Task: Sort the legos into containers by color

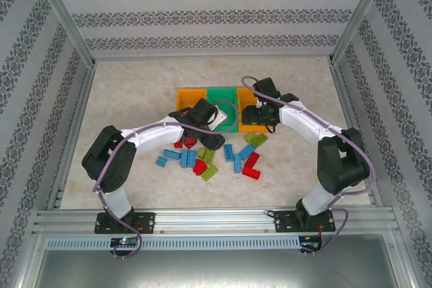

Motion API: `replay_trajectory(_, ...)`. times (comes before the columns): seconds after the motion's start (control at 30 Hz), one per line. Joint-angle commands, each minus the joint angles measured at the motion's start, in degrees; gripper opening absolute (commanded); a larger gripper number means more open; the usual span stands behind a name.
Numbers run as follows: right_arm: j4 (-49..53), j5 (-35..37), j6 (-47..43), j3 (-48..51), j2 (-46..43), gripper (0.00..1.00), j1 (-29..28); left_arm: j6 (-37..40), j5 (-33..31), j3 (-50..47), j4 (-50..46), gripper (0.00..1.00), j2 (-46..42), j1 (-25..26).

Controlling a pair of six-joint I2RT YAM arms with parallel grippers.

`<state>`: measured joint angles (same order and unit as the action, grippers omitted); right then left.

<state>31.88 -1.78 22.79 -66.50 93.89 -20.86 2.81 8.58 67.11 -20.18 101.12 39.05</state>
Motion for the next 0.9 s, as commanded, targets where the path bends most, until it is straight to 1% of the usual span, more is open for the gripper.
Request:
replay_trajectory(0.0, -1.8, 0.2, 1.7, 0.7, -0.5, 0.71, -0.6, -2.8, -0.2, 0.4, 0.8, 0.77, -1.5, 0.9)
replay_trajectory(0.1, -2.3, -0.1, 2.2, 1.6, -2.3, 0.69, -1.3, -3.8, 2.8, -1.1, 2.3, 0.77, -3.4, 1.0)
replay_trajectory(0.2, -1.8, 1.5, 2.6, 3.9, -4.8, 0.67, -1.5, -2.3, 4.4, -1.6, 1.0, 0.76, -4.1, 2.7)
replay_trajectory(0.3, -1.8, 3.0, 2.9, 6.8, -7.6, 0.63, -0.9, -0.4, 6.9, -1.7, -0.2, 0.75, -4.2, 6.0)
replay_trajectory(0.4, -2.4, 2.0, 3.6, 9.9, -10.6, 0.59, 0.9, 1.8, 7.5, -1.6, -0.2, 0.75, -4.0, 10.3)
replay_trajectory(0.47, -2.4, 1.0, 3.6, 11.7, -12.6, 0.59, 2.4, 3.4, 8.1, -1.6, 0.0, 0.75, -3.9, 12.9)
replay_trajectory(0.57, -2.1, 0.4, 3.2, 13.8, -15.3, 0.60, 4.7, 7.0, 8.2, -1.4, -0.9, 0.77, -3.5, 15.3)
replay_trajectory(0.7, -2.1, -1.8, 2.1, 16.2, -18.3, 0.62, 8.9, 12.8, 9.0, -1.1, -3.6, 0.79, -2.6, 16.4)
replay_trajectory(0.73, -2.0, -2.1, 1.7, 16.6, -18.8, 0.62, 9.9, 14.5, 9.0, -1.2, -3.8, 0.83, -2.5, 16.6)
replay_trajectory(0.77, -1.9, -2.1, 1.3, 17.0, -19.2, 0.62, 10.5, 16.4, 9.0, -1.3, -3.6, 0.85, -2.2, 16.7)
replay_trajectory(0.87, -1.5, -2.1, 0.4, 17.6, -19.6, 0.63, 11.8, 20.0, 8.5, -0.5, -2.9, 0.86, -0.7, 16.7)
